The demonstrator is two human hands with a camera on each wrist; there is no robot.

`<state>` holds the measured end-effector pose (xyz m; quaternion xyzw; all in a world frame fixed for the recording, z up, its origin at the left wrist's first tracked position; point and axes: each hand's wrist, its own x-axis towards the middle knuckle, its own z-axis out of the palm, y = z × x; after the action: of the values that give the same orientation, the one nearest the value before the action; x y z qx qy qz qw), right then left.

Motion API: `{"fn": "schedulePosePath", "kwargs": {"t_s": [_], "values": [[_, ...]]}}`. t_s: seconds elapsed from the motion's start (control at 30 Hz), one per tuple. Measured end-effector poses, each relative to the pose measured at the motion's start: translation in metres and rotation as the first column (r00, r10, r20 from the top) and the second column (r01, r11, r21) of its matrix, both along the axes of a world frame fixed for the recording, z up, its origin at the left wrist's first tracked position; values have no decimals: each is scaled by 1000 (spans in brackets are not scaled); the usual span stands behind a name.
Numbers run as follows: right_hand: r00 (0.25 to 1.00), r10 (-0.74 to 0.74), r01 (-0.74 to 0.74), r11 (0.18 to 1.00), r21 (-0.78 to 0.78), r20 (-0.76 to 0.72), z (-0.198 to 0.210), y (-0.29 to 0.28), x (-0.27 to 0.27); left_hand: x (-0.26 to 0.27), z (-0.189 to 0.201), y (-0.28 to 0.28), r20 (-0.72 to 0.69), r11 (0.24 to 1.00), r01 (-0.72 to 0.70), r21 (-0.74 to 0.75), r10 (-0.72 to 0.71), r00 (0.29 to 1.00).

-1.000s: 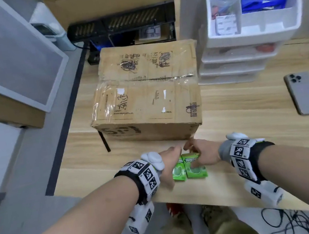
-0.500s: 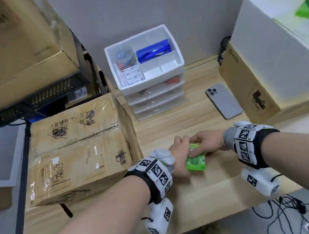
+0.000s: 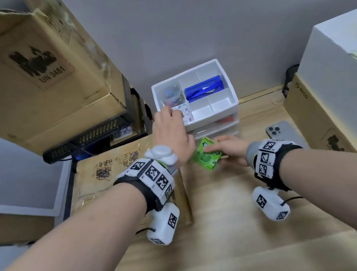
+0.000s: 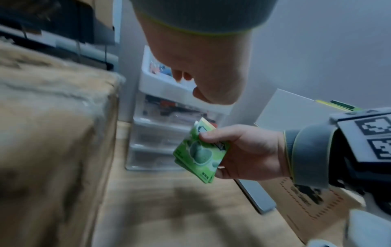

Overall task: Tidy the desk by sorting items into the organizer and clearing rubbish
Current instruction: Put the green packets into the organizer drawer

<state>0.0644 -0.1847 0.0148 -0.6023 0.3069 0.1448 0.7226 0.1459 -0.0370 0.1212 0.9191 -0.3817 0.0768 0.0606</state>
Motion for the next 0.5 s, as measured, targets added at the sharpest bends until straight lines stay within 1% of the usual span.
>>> {"fn": "schedulePosePath", "kwargs": {"t_s": [0.03, 0.07, 0.1, 0.17, 0.23, 0.33, 0.43, 0.5], "values": [[1000, -17, 17, 1000, 23, 1, -2, 0, 6, 9, 1, 3, 47, 998, -52, -20, 53, 997], [1000, -30, 30, 999, 40, -2, -4, -1, 12, 18, 2, 6, 65, 995, -95, -22, 96, 993], [999, -50, 51, 997, 58, -10, -6, -1, 17, 26, 2, 8, 62, 992, -125, 0, 125, 990], [996, -89, 91, 991, 100, -25, -10, -1, 21, 36, 0, 10, 25, 984, -152, 88, 150, 988], [991, -132, 135, 979, 154, -36, -14, -1, 24, 42, -7, 11, -33, 975, -144, 172, 151, 988], [978, -203, 206, 953, 224, -38, -17, 1, 25, 42, -15, 15, -105, 976, -107, 191, 129, 986], [964, -261, 267, 926, 267, -60, -22, 3, 23, 43, -13, 13, -92, 971, -88, 222, 111, 990], [968, -239, 252, 938, 237, -80, -25, 8, 19, 45, -8, 10, -74, 957, -97, 274, 122, 990]]}}
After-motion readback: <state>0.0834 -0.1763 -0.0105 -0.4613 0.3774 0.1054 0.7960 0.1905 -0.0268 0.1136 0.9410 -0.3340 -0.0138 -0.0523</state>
